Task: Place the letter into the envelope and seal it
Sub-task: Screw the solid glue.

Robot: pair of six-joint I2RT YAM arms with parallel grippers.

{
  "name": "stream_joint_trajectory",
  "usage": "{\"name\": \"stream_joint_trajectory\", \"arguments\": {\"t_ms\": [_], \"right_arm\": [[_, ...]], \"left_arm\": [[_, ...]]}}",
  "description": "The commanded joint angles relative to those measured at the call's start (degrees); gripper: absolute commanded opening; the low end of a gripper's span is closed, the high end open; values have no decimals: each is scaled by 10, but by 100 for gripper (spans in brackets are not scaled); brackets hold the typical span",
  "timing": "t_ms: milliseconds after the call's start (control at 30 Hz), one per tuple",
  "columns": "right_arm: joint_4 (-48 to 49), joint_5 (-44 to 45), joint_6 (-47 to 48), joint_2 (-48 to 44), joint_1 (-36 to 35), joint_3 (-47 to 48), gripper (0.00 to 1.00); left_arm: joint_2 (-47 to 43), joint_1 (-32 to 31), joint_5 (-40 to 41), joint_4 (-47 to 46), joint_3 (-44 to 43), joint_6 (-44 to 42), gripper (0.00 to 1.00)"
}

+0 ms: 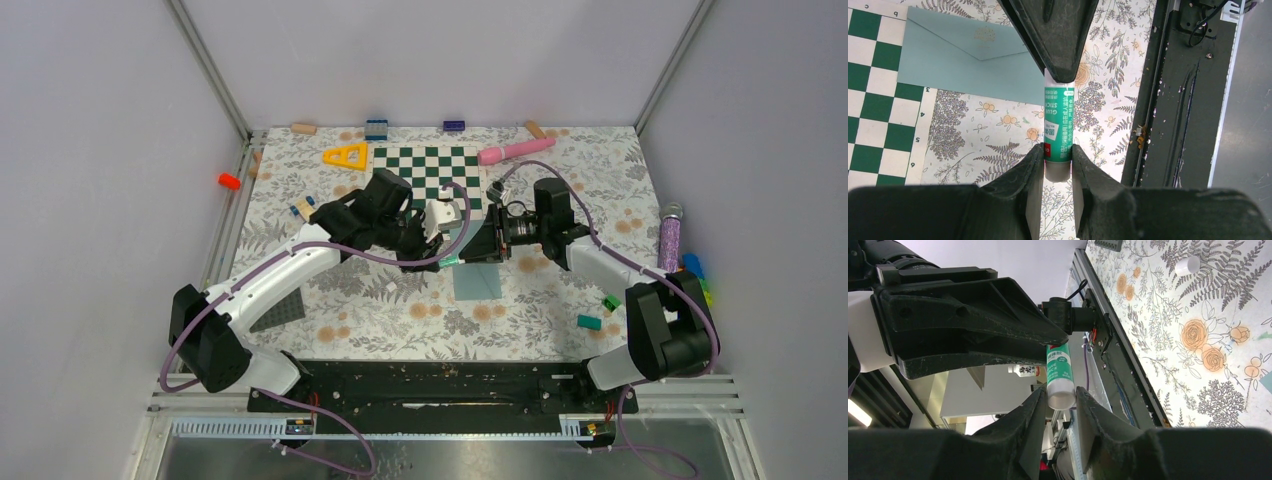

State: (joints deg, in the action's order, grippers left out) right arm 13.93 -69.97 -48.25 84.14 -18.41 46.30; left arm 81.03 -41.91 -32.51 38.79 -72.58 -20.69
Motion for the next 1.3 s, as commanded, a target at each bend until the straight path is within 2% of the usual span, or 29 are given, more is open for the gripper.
{"name": "stream_joint_trajectory", "arguments": {"t_ms": [0,100,200,300,500,767,1033,1133,1200,1267], "right_arm": [[26,-11,-8,0,-8,-1,33],[26,-11,-3,-1,-9,-1,22],[36,-17,8,-5,-9,0,16],[25,-27,59,-15,-9,10,11],[-183,3,328,-58,-9,56,11],[-214,51,585,-151,-10,24,10],[-212,25,883,-219,-13,-34,16],[-211,27,948,-222,-14,-35,17],[-210,38,966,-220,-14,-30,24],[-209,50,972,-221,-15,-22,39]], "left_arm": [[-10,-2,-3,-32,-3,5,0],[-9,-2,-3,-32,-3,5,0],[-8,-1,-7,-32,-2,5,0],[-7,-2,-12,-32,-1,5,0],[-7,-1,-32,-22,-3,3,0],[0,0,-51,-12,-9,-1,0],[5,-1,-60,-6,-16,-1,0],[5,-1,-63,-4,-17,-3,0],[5,-1,-65,-2,-17,-4,0],[5,-1,-65,0,-18,-4,0]]}}
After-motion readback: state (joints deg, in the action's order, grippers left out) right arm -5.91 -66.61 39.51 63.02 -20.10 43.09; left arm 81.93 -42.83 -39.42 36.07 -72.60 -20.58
